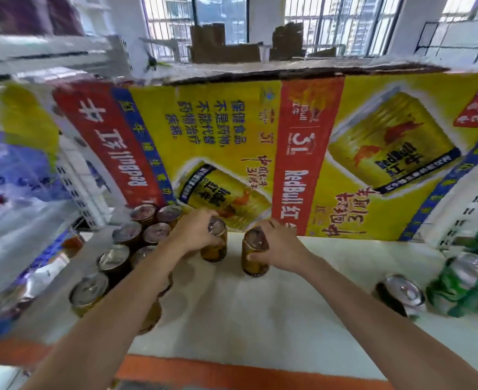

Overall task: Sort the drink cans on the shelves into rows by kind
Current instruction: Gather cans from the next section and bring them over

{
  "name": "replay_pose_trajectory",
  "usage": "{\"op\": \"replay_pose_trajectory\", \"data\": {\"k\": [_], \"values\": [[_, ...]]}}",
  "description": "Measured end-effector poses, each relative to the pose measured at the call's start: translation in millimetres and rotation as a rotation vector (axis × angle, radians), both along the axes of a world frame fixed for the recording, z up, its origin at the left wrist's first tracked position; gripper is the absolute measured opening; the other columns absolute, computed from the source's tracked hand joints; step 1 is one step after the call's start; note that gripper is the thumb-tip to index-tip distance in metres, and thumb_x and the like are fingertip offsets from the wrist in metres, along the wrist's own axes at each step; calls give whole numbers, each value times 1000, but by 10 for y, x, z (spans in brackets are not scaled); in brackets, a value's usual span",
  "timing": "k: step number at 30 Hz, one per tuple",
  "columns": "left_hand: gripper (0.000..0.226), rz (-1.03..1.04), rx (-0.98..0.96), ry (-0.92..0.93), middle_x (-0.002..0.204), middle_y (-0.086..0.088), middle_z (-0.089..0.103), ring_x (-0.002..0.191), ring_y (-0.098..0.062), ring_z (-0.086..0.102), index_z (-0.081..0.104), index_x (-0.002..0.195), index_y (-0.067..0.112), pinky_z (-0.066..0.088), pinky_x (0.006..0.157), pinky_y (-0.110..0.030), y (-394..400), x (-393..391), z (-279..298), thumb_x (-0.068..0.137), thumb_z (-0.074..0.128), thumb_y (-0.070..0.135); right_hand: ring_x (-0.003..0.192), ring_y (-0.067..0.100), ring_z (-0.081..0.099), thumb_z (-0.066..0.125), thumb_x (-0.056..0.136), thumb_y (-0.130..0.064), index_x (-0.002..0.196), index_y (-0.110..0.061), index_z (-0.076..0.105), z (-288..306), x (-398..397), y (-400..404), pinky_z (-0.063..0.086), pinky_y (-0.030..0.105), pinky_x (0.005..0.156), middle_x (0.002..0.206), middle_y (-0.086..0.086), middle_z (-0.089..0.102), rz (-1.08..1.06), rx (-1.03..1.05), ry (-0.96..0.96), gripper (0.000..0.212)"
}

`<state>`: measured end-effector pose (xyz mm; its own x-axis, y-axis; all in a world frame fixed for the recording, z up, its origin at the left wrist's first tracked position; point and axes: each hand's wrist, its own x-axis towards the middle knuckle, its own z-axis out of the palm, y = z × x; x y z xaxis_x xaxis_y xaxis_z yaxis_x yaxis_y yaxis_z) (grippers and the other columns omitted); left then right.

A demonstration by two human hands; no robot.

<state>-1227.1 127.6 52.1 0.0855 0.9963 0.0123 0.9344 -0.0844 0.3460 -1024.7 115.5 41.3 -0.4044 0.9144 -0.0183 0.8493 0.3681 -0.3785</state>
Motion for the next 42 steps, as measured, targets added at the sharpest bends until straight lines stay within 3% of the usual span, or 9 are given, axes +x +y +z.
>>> {"op": "replay_pose_trajectory", "data": {"k": [6, 10, 15, 20, 27, 30, 32, 37, 42], "values": [[70, -4, -32, 43, 128, -11, 51, 116, -26, 50, 50, 130, 9, 44, 92, -36, 319, -175, -68, 73, 77, 41, 119, 30, 46, 73, 76, -44, 132, -9, 41, -150, -320, 344, 42, 39, 96, 129, 12, 45, -46, -72, 80, 73], [71, -38, -41, 69, 124, -10, 49, 112, -27, 49, 51, 127, 10, 43, 90, -36, 464, -302, -63, 71, 78, 43, 124, 32, 43, 73, 77, -40, 135, -4, 35, -168, -461, 507, 40, 42, 100, 136, 16, 42, -88, -79, 106, 79], [71, -86, -10, 113, 121, -7, 50, 111, -26, 51, 51, 127, 13, 41, 86, -34, 525, -389, -52, 69, 79, 43, 129, 28, 38, 75, 76, -35, 138, -6, 33, -186, -586, 647, 36, 33, 102, 141, 12, 32, -94, -72, 130, 80], [66, -200, -82, 95, 136, -6, 46, 126, -25, 43, 52, 126, 21, 36, 101, -37, 535, -555, -40, 68, 82, 32, 130, 30, 37, 75, 76, -33, 140, -12, 35, -151, -610, 705, 35, 33, 105, 146, 13, 25, -67, -122, 107, 78], [66, -323, -102, 107, 139, -1, 43, 130, -22, 36, 43, 136, 25, 32, 106, -40, 487, -578, -42, 78, 74, 21, 128, 31, 40, 76, 75, -31, 142, -15, 30, -97, -632, 692, 38, 34, 104, 144, 13, 27, -55, -146, 63, 82], [70, -250, -40, 127, 131, -5, 42, 123, -25, 43, 42, 136, 19, 39, 97, -38, 465, -544, -42, 77, 72, 43, 127, 30, 43, 77, 75, -30, 143, -6, 18, -116, -643, 670, 40, 31, 94, 147, 14, 29, -115, -149, 105, 93], [79, -184, -7, 220, 127, -9, 44, 119, -27, 46, 43, 134, 14, 41, 90, -38, 459, -523, -35, 73, 70, 56, 124, 30, 45, 75, 77, -33, 141, -2, 20, -122, -642, 670, 40, 29, 86, 143, 16, 35, -150, -157, 106, 90], [68, -132, 44, 145, 118, -9, 52, 112, -27, 51, 53, 122, 9, 45, 89, -39, 459, -534, -100, 73, 73, 52, 115, 29, 50, 74, 74, -46, 129, -5, 40, -134, -649, 682, 36, 28, 75, 130, 15, 47, -187, -154, 134, 76], [62, -95, 84, 108, 121, -9, 53, 113, -25, 50, 55, 120, 8, 43, 90, -36, 439, -569, -131, 75, 72, 48, 119, 31, 49, 75, 69, -53, 132, -4, 33, -193, -819, 618, 44, 37, 85, 134, 16, 44, -307, -76, 136, 90]]}}
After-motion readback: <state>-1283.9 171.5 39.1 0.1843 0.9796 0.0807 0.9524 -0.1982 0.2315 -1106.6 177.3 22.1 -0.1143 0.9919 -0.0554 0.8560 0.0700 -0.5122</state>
